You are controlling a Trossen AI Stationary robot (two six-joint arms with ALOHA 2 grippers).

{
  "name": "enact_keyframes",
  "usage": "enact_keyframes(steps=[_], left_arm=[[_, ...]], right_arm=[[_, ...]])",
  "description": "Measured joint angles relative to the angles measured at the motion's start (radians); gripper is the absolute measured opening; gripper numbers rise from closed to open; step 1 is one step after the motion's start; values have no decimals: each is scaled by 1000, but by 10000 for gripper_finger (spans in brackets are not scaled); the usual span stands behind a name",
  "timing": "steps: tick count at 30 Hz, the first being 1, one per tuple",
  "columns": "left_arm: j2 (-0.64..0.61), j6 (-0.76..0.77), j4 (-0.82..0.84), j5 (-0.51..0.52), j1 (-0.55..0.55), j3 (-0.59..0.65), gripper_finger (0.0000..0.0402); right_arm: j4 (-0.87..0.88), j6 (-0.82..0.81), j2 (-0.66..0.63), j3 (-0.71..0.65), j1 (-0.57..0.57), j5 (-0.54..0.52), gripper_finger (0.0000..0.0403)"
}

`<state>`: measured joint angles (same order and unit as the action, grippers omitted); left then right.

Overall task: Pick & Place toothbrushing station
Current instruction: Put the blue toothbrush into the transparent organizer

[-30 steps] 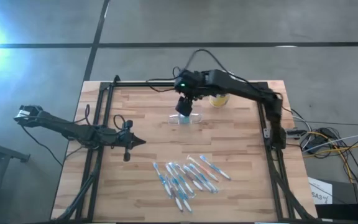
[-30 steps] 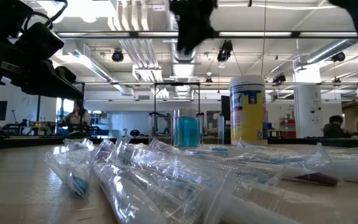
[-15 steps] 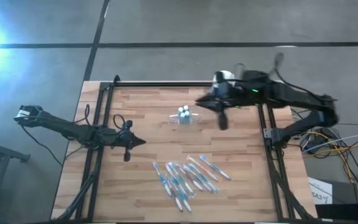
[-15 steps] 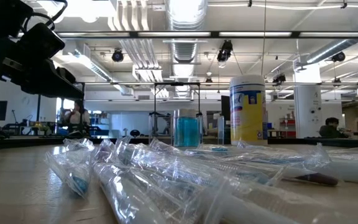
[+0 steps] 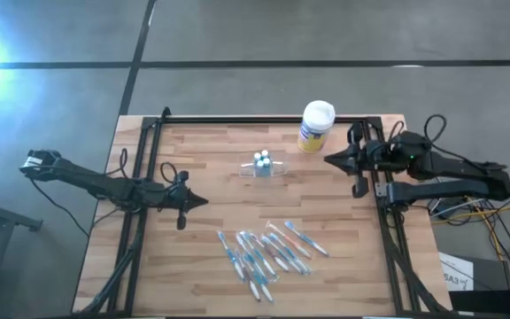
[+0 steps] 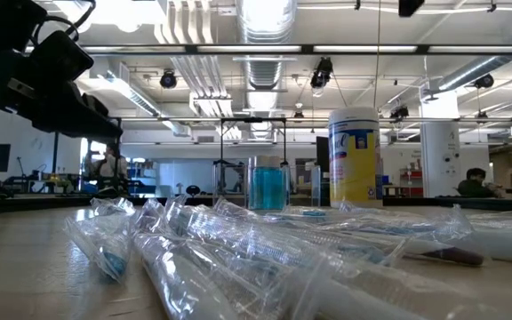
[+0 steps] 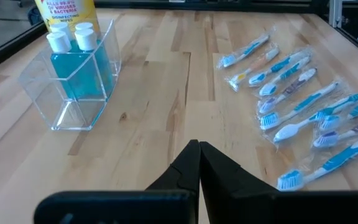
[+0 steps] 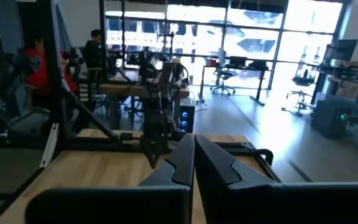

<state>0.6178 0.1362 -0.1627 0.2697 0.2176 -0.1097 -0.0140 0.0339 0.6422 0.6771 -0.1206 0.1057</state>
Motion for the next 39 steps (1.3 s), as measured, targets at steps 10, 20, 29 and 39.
enact_keyframes(steps=[10, 20, 29, 39], left_arm=[[0, -40, -92, 44, 0, 0, 10], [-1, -76, -158, 78, 0, 0, 10], [-1, -105, -188, 86, 0, 0, 10], [-1, 187, -187, 107, 0, 0, 10]], right_arm=[[-345, -74, -54, -309, -30, 140, 8], [-530, -100, 20, -433, -30, 254, 8], [-594, -87, -62, -537, -30, 326, 8], [-618, -81, -173, -668, -31, 348, 8]])
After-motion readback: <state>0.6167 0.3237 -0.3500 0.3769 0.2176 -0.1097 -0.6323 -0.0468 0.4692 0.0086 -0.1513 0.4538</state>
